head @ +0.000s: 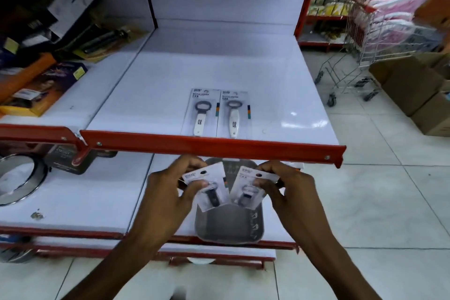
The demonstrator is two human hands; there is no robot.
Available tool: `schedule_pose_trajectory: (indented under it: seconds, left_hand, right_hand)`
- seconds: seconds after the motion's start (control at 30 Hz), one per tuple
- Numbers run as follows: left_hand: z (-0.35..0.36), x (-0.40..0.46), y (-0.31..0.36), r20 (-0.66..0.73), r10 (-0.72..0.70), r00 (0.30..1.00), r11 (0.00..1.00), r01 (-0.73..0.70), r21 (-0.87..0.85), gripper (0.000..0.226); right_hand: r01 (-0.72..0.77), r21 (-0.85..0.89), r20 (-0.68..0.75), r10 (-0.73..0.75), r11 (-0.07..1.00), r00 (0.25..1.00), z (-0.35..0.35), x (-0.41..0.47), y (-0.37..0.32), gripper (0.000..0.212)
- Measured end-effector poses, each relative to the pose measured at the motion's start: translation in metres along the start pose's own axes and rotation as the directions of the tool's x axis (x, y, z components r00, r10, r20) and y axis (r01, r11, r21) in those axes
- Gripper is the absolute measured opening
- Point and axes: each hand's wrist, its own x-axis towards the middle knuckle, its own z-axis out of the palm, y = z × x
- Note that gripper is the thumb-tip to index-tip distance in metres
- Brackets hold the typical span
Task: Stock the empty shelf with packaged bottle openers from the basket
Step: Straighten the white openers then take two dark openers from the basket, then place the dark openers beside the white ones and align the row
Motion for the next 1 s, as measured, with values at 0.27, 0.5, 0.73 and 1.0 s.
schedule_pose_trajectory:
  seconds: [0.27,0.5,0.73,1.0]
  left_hand:
    - [-0.065,0.043,0.087,-0.195,0.179,0.964,0.945,-0.223,-0.237,0.036]
    - [-0.053,0.147,0.11,-0.209,0.254,0.944,0.914,-0.305,-0.265,0.035]
    - [0.016,0.228,0.096,-0.067,0.145,0.987,0.961,-0.156,-0.227,0.028]
    - [0.049,0.242,0.081,0.009,0.221,0.975,0.967,-0.221,0.124,0.051]
  right_hand:
    - [0.264,0.203,-0.231,-0.216,0.943,0.949,-0.097,0.037,-0.081,0.029]
    - [0.098,0.038,-0.295,-0.083,0.994,0.952,-0.146,0.134,-0.075,0.036]
    - [-0.077,-0.064,0.025,0.079,0.995,0.997,-0.128,0.215,0.0,0.041]
    - [-0.047,-0.307,0.193,0.11,0.951,0.975,-0.107,0.218,0.044,0.037]
